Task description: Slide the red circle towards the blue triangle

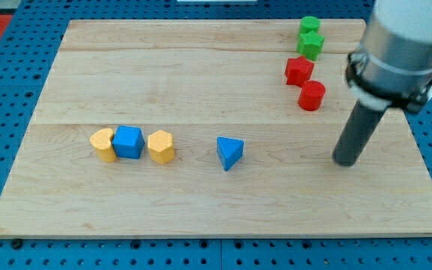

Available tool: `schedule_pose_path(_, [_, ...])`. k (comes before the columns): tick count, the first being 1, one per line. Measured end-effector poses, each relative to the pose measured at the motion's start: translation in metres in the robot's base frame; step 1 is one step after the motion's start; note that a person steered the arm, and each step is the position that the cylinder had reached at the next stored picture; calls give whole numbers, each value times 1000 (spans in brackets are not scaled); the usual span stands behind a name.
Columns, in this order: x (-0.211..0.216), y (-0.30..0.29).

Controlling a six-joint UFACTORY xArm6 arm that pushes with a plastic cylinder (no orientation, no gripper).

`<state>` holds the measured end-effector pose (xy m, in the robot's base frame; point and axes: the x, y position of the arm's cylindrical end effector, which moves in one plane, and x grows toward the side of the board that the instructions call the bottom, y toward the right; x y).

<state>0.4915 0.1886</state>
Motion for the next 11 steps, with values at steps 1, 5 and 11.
schedule_pose_path(1, [-72,21])
schedule_pose_path(5, [-186,-18])
schedule_pose_path(11, [-81,-74])
